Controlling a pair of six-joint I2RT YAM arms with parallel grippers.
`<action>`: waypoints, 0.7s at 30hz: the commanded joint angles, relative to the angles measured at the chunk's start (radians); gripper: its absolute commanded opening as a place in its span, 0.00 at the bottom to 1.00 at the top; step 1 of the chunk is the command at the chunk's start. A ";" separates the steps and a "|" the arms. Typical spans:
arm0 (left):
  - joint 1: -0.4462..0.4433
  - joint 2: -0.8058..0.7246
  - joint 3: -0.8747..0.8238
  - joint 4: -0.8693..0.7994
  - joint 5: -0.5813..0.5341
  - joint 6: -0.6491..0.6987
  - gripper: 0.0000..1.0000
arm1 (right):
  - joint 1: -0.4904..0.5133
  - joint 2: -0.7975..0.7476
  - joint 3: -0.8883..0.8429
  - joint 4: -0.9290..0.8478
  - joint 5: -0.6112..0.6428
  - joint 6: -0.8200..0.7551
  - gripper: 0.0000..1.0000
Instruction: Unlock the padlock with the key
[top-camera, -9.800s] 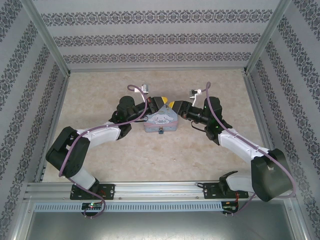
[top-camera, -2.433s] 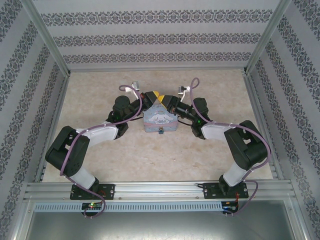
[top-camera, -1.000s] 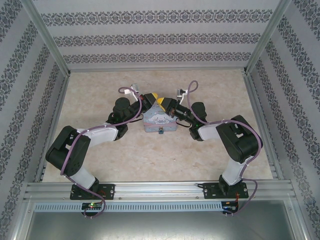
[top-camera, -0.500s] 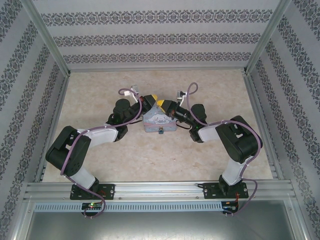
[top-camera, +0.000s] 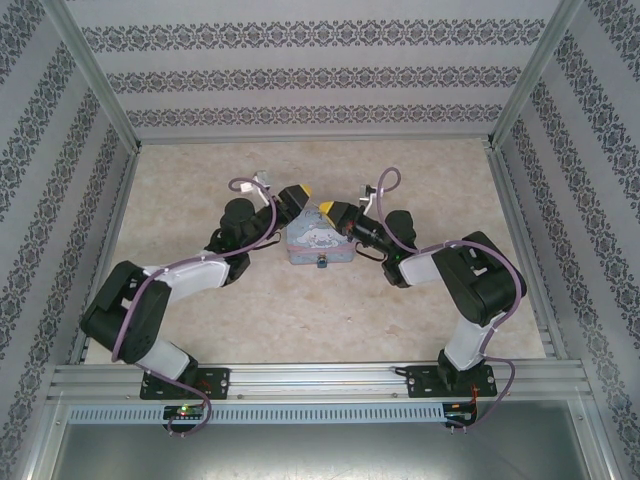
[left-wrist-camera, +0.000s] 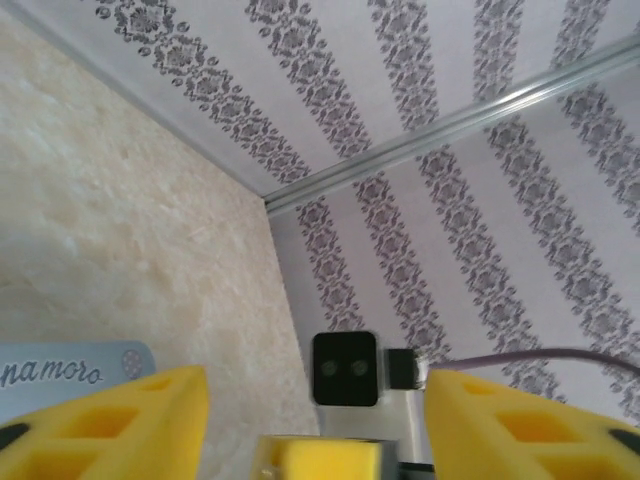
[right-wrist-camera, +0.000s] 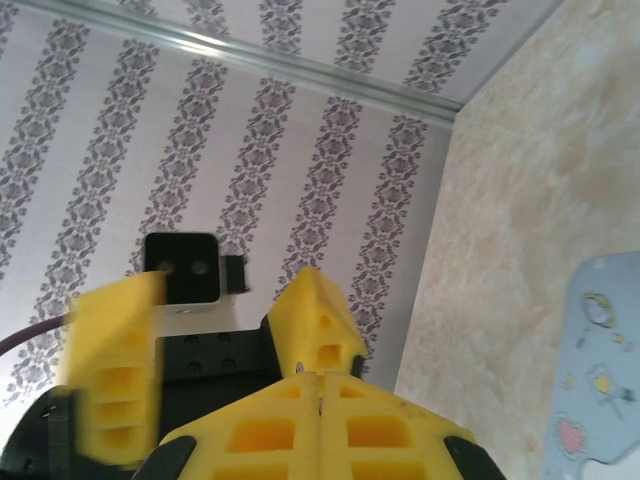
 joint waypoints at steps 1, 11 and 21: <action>0.024 -0.104 -0.018 -0.102 -0.026 0.035 0.70 | -0.019 -0.044 -0.029 0.012 0.008 -0.019 0.00; 0.014 -0.247 0.029 -0.684 0.147 0.308 0.89 | -0.047 -0.248 -0.010 -0.552 0.039 -0.243 0.00; -0.161 -0.169 0.005 -0.774 0.113 0.511 0.85 | -0.055 -0.294 0.050 -0.806 0.071 -0.356 0.00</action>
